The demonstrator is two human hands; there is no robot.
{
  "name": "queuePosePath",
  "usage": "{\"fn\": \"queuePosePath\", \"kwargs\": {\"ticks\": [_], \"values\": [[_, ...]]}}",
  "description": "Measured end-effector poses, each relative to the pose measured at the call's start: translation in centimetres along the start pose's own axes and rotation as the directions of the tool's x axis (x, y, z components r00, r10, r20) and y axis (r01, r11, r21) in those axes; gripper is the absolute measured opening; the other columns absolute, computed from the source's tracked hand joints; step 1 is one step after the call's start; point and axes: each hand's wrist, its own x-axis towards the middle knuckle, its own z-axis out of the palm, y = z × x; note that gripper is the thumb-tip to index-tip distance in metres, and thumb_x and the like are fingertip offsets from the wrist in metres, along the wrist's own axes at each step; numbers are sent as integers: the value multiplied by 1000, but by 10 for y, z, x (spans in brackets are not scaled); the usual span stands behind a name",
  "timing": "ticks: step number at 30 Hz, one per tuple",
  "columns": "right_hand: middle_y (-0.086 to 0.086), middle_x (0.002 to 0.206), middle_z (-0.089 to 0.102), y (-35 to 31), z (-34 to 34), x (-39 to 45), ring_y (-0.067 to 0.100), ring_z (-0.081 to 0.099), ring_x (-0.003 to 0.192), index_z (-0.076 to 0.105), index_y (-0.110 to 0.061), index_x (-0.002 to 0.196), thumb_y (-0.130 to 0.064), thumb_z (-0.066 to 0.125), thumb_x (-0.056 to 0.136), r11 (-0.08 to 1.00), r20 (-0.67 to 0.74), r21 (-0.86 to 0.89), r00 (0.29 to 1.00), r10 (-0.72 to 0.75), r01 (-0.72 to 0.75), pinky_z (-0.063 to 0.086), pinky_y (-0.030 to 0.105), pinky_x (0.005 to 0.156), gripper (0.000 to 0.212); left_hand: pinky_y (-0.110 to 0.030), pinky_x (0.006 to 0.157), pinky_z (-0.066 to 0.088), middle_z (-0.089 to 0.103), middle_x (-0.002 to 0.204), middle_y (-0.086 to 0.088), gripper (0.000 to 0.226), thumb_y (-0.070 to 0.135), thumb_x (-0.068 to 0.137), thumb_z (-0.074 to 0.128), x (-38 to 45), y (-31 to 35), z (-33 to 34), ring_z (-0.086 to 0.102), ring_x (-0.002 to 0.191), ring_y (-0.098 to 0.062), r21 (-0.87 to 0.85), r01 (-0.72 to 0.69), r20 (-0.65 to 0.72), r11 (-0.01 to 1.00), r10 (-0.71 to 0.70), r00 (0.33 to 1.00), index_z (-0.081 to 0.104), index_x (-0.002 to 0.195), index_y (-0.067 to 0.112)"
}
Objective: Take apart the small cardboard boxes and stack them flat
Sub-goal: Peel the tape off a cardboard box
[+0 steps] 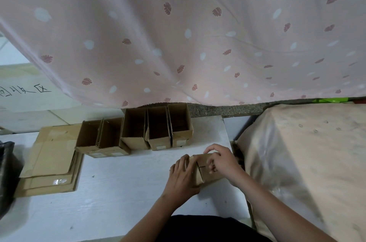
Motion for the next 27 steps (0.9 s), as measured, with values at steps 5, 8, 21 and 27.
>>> {"fn": "queuePosePath", "kwargs": {"ticks": [5, 8, 21, 27], "values": [[24, 56, 61, -10, -6, 7, 37, 64, 48, 59, -6, 50, 5, 34, 87, 994, -64, 105, 998, -21, 28, 59, 43, 55, 45, -31, 95, 51, 20, 146, 2, 94, 47, 71, 78, -3, -14, 1, 45, 123, -20, -161, 63, 9, 985, -63, 998, 19, 145, 43], [26, 55, 60, -11, -6, 11, 41, 65, 50, 59, -7, 42, 7, 36, 85, 974, -87, 227, 995, 41, -21, 56, 36, 49, 51, -30, 88, 55, 18, 145, 5, 95, 39, 72, 80, -9, -24, 5, 47, 123, -21, -244, 93, 7, 965, -94, 996, 20, 144, 46], [0, 85, 69, -6, 19, -1, 16, 65, 83, 59, -20, 71, -11, 83, 72, 918, 125, -370, 987, -104, 144, 50, 25, 68, 26, -25, 102, 46, 3, 159, -8, 72, 35, 84, 63, -16, -30, 6, 39, 136, -29, 58, 121, 0, 991, -121, 993, 27, 144, 20], [-12, 82, 72, -14, 30, -1, -2, 64, 80, 74, -24, 81, -28, 81, 78, 897, 244, -400, 965, -96, 190, 47, 16, 78, 10, -42, 120, -15, -30, 161, -11, 86, 63, 99, 16, -5, -17, 15, -30, 148, -25, 293, -15, 131, 956, -24, 991, -13, 157, 8]]}}
